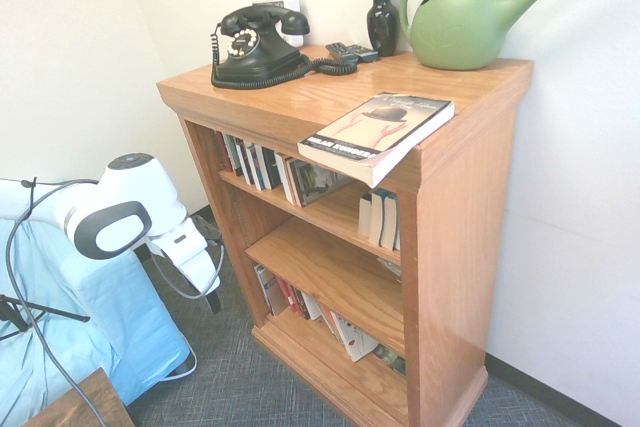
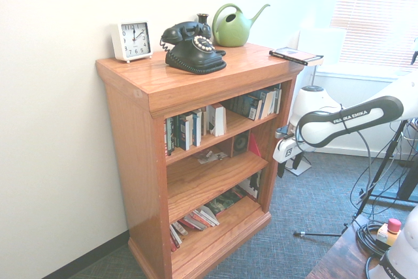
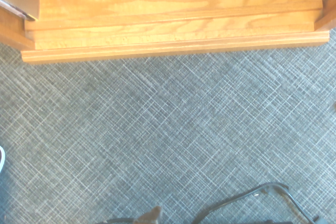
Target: Organize the shelf
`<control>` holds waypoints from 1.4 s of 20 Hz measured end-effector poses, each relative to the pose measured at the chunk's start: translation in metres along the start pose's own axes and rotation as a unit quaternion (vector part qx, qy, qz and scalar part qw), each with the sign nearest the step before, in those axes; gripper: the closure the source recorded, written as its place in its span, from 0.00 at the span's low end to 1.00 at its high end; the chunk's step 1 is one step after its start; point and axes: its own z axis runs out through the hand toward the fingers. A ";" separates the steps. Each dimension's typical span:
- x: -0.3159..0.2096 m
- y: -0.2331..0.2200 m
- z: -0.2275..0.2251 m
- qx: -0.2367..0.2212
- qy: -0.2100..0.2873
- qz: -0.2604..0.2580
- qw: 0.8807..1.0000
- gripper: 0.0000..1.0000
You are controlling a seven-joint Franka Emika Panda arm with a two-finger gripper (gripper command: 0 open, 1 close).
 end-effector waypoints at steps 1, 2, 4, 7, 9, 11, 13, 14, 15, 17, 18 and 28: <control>0.000 0.000 0.000 0.000 0.000 0.000 1.000 0.00; 0.001 0.000 0.000 -0.001 0.000 0.000 1.000 0.00; 0.006 0.005 0.002 -0.005 0.003 0.002 1.000 0.00; 0.024 0.022 0.005 -0.024 0.021 -0.004 0.999 0.00; 0.043 0.039 0.003 -0.045 0.051 -0.015 0.998 0.00; 0.064 0.058 -0.001 -0.069 0.094 -0.030 0.993 0.00; 0.086 0.075 -0.012 -0.092 0.143 -0.047 0.984 0.00; 0.095 0.082 -0.020 -0.103 0.165 -0.055 0.979 0.00; 0.104 0.088 -0.030 -0.116 0.189 -0.063 0.973 0.00; 0.119 0.097 -0.054 -0.138 0.236 -0.075 0.959 0.00; 0.124 0.100 -0.065 -0.148 0.257 -0.081 0.951 0.00; 0.145 0.085 -0.152 -0.244 0.454 -0.142 0.845 0.00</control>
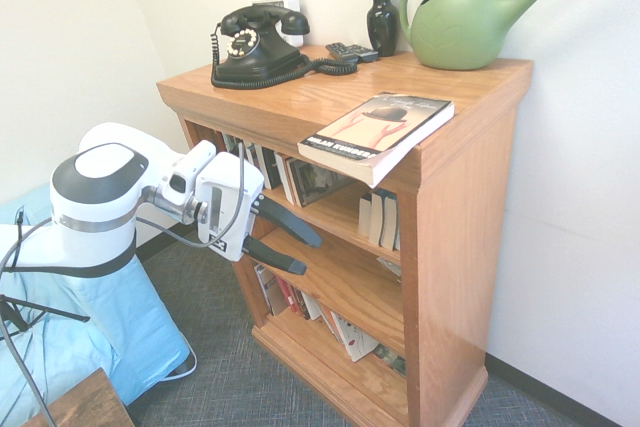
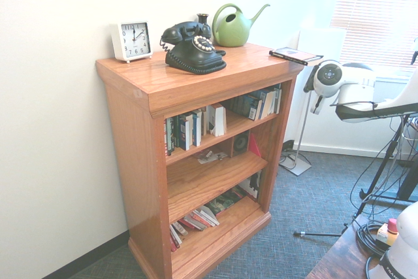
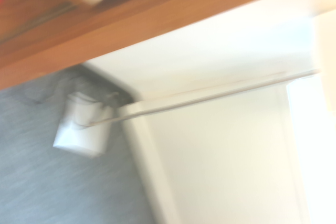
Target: Organize the shelf
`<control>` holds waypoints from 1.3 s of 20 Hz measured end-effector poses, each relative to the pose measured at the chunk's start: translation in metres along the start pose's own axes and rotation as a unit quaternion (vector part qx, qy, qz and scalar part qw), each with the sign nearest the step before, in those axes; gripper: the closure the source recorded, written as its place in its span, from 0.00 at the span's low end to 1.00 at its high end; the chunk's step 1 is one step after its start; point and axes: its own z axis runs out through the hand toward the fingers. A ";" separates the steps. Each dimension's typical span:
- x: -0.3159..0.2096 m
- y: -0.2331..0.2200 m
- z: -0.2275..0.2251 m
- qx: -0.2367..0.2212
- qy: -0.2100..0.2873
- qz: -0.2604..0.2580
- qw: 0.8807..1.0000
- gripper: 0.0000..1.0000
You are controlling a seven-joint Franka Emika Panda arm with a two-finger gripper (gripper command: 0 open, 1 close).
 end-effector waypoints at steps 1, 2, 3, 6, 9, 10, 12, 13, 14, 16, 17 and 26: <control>0.010 0.004 -0.005 -0.011 0.019 -0.002 1.000 0.00; 0.017 0.006 -0.009 -0.020 0.033 -0.007 0.999 0.00; 0.025 0.008 -0.013 -0.028 0.048 -0.011 0.998 0.00; 0.044 0.009 -0.024 -0.046 0.093 -0.027 0.994 0.00; 0.058 0.001 -0.030 -0.049 0.124 -0.039 0.990 0.00; 0.061 -0.003 -0.032 -0.047 0.133 -0.044 0.989 0.00; 0.069 -0.010 -0.031 -0.034 0.149 -0.051 0.987 0.00; 0.073 -0.012 -0.030 -0.025 0.155 -0.054 0.986 0.00; 0.077 -0.015 -0.028 -0.014 0.160 -0.056 0.985 0.00; 0.082 -0.017 -0.022 0.003 0.170 -0.062 0.983 0.00; 0.085 -0.016 -0.018 0.009 0.173 -0.063 0.983 0.00; 0.085 -0.001 0.003 0.058 0.200 -0.081 0.975 0.00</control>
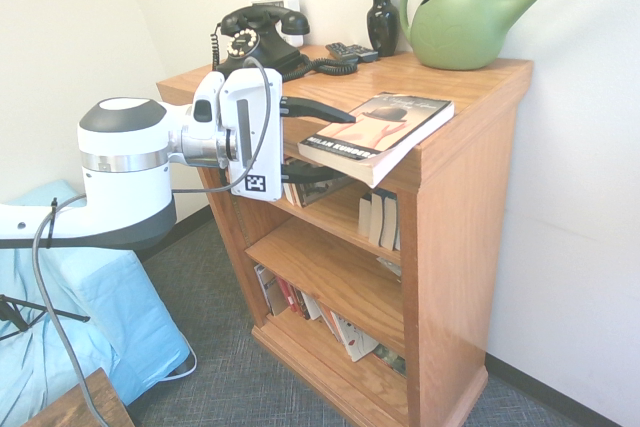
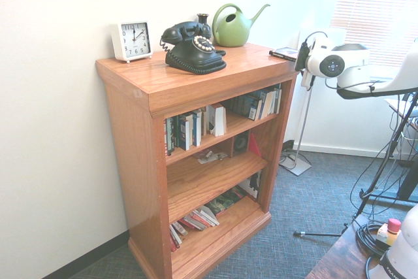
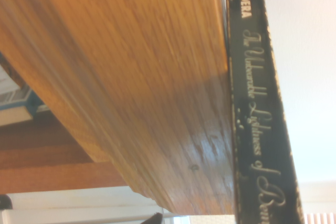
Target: Organize the shelf
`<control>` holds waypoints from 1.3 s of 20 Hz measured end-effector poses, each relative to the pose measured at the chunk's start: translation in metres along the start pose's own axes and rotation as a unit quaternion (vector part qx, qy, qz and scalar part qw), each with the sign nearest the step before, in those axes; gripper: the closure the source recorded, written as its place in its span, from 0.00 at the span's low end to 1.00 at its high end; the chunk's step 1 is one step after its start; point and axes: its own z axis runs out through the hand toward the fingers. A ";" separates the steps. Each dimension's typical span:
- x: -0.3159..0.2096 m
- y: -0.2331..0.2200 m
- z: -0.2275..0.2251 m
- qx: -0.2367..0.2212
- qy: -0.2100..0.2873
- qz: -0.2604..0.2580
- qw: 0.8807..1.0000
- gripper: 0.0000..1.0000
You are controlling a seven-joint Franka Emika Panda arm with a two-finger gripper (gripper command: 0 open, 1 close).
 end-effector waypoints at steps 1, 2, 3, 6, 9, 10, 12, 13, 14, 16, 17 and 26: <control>-0.002 0.002 0.001 0.006 0.005 0.000 1.000 0.00; -0.005 0.004 0.004 0.009 0.008 0.001 1.000 0.00; -0.008 0.007 0.006 0.011 0.010 0.000 1.000 0.00; -0.010 0.011 0.012 0.014 0.016 0.002 1.000 0.00; -0.006 0.009 0.015 0.015 0.021 0.004 1.000 0.00; -0.006 0.007 0.015 0.016 0.022 0.004 1.000 0.00; -0.004 0.006 0.015 0.016 0.024 0.003 1.000 1.00; -0.003 0.006 0.015 0.016 0.025 0.003 1.000 1.00; -0.001 0.007 0.015 0.015 0.027 0.003 1.000 1.00; 0.002 0.007 0.015 0.014 0.030 0.003 0.999 1.00; 0.004 0.006 0.016 0.014 0.031 0.003 0.999 1.00; 0.013 0.009 0.026 0.007 0.035 0.004 0.999 1.00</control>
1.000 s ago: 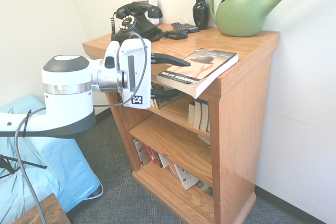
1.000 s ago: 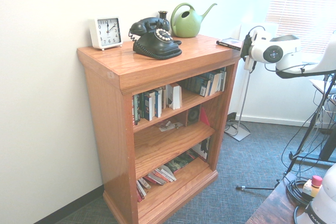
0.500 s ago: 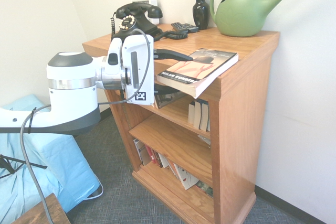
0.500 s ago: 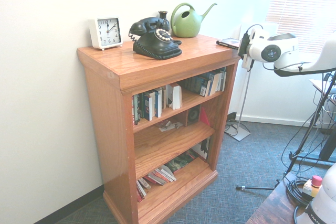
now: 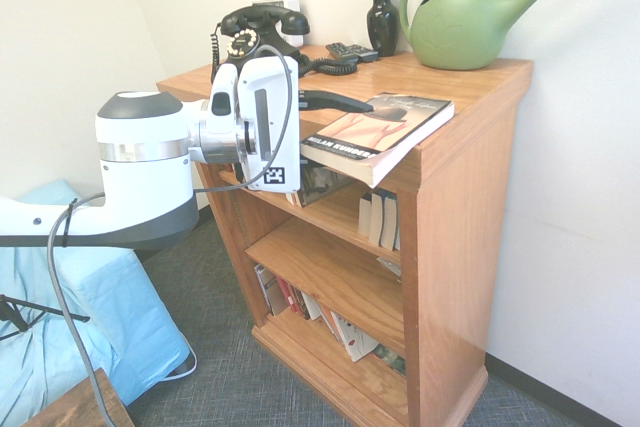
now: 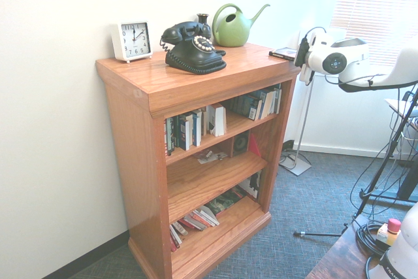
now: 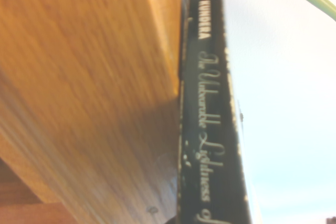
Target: Organize the shelf
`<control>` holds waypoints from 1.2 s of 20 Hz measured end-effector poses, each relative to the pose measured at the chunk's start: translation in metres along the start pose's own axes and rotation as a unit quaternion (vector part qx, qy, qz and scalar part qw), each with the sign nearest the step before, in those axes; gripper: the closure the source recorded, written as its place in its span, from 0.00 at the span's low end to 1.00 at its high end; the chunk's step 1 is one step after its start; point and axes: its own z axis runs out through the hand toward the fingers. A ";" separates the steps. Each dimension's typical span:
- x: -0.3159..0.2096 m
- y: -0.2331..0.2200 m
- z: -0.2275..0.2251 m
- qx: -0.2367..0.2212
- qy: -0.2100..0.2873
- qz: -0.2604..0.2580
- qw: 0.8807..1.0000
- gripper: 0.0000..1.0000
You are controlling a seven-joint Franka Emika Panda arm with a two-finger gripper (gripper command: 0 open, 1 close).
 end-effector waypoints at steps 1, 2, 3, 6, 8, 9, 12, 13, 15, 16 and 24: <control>0.000 -0.001 0.001 0.001 -0.001 0.000 1.000 1.00; 0.000 -0.002 0.001 0.002 -0.001 -0.001 1.000 1.00; 0.001 -0.003 0.000 0.002 -0.001 -0.001 1.000 1.00; 0.001 -0.005 0.000 0.004 0.000 -0.001 1.000 1.00; 0.001 -0.004 0.000 0.003 0.000 -0.001 1.000 1.00; 0.001 -0.004 0.000 0.003 0.000 -0.001 1.000 1.00; 0.000 -0.005 0.000 0.004 -0.001 -0.002 1.000 1.00; 0.000 -0.006 0.001 0.004 -0.001 -0.002 1.000 1.00; -0.001 -0.006 0.001 0.005 -0.002 -0.002 1.000 1.00; -0.001 -0.006 0.001 0.005 -0.002 -0.002 1.000 1.00; 0.009 -0.004 -0.024 0.011 -0.010 0.053 0.998 1.00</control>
